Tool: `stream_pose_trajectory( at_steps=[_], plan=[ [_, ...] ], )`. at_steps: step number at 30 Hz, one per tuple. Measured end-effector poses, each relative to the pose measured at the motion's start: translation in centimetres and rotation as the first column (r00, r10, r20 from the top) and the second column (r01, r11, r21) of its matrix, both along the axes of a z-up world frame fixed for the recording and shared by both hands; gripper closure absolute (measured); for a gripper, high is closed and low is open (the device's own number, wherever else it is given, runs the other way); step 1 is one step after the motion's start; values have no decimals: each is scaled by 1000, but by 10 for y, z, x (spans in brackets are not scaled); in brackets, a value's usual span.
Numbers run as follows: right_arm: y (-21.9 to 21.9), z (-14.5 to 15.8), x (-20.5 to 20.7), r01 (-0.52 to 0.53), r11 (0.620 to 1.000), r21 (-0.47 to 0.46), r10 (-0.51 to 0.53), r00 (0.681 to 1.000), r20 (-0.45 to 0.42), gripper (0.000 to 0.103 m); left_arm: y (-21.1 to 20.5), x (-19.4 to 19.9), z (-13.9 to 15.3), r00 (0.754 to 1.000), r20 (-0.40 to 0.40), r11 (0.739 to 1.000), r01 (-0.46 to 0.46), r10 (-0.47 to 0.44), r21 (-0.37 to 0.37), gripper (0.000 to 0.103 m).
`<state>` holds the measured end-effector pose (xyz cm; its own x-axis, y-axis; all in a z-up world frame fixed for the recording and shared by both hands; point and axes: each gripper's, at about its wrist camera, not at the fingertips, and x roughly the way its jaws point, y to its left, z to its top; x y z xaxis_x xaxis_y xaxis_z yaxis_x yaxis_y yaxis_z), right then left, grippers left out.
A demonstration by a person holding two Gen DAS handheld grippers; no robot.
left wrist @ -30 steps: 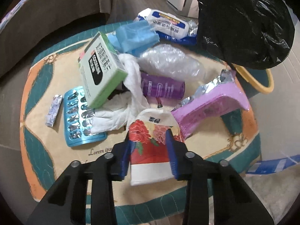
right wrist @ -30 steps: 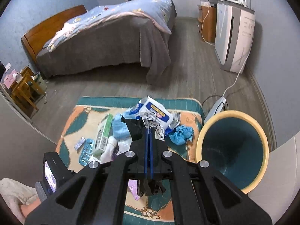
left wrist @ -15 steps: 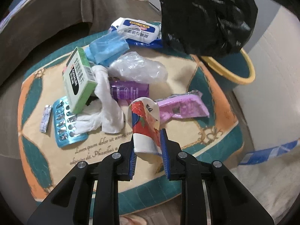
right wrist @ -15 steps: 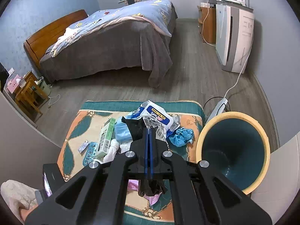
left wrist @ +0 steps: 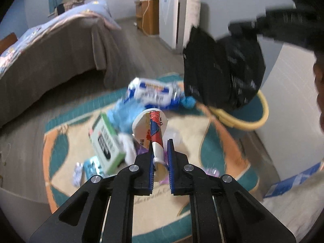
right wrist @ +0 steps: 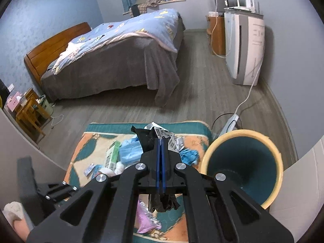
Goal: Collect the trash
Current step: 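Drop the black bag into the yellow-rimmed bin with the right tool while the left tool drops the tissue pack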
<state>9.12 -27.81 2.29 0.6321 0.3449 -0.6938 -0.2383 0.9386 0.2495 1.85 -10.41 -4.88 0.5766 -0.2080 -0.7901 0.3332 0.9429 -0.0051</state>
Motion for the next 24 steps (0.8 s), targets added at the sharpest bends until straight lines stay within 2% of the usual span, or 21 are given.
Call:
stream_pose_trajectory(
  at_steps=[6, 12, 15, 19, 24],
  plan=[
    [-39, -10, 11, 93, 996, 0, -93, 995, -19, 102, -33, 26, 19, 998, 36, 999, 50, -49, -11, 91],
    [-87, -40, 26, 217, 976, -23, -218, 972, -90, 102, -79, 51, 18, 991, 28, 991, 133, -133, -20, 91],
    [-111, -57, 31, 289, 956, -41, -292, 949, -121, 102, -109, 61, 11, 981, 16, 981, 193, -193, -18, 91],
    [-137, -81, 31, 376, 924, -75, -383, 908, -169, 102, -147, 72, -1, 964, -13, 962, 266, -267, -59, 91],
    [-162, -104, 28, 457, 881, -123, -474, 853, -218, 102, -179, 86, -19, 950, -48, 948, 304, -309, -94, 91]
  ],
)
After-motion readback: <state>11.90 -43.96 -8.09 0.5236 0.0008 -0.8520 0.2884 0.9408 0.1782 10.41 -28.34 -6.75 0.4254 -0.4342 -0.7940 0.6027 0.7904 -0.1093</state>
